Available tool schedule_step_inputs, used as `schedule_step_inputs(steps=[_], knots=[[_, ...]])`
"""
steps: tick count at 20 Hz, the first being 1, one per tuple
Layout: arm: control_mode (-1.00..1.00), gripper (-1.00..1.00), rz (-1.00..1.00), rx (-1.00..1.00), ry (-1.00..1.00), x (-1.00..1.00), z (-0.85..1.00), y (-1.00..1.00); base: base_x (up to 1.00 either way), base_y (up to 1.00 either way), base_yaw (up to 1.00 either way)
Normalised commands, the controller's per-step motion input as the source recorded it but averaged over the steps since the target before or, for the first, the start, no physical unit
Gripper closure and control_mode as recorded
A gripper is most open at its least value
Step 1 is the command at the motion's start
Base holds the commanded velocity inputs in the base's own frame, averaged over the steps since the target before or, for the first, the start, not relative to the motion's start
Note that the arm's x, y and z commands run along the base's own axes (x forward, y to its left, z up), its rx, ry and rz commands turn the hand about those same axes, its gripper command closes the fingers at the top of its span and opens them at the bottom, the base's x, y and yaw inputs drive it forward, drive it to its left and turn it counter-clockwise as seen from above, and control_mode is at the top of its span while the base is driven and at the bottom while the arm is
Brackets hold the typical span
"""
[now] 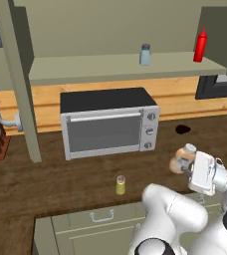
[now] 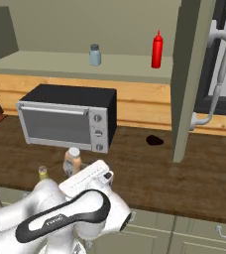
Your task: Put the shaker and condiment bottle from the counter next to their counterparts in the cabinet.
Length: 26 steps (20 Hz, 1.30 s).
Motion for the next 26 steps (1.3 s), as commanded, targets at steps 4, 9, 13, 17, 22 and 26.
schedule_step_inputs(steps=[4,9,13,17,22,26], knots=[[-1.00,1.00,-0.39,0.00,0.00,-0.75,0.77,0.00,0.00,0.00,0.00],[-1.00,1.00,-0.46,0.00,0.04,-0.31,0.83,0.00,0.00,0.00,0.00],[-1.00,1.00,-0.48,0.00,0.16,0.02,0.73,-0.06,0.00,0.00,0.00],[-1.00,1.00,-0.44,0.00,0.18,0.00,0.77,-0.01,0.00,0.00,0.00],[-1.00,1.00,-0.35,0.00,0.22,0.00,1.00,0.07,0.00,0.00,0.00],[-1.00,1.00,-0.23,0.00,0.16,0.00,0.99,0.03,0.00,0.00,0.00]])
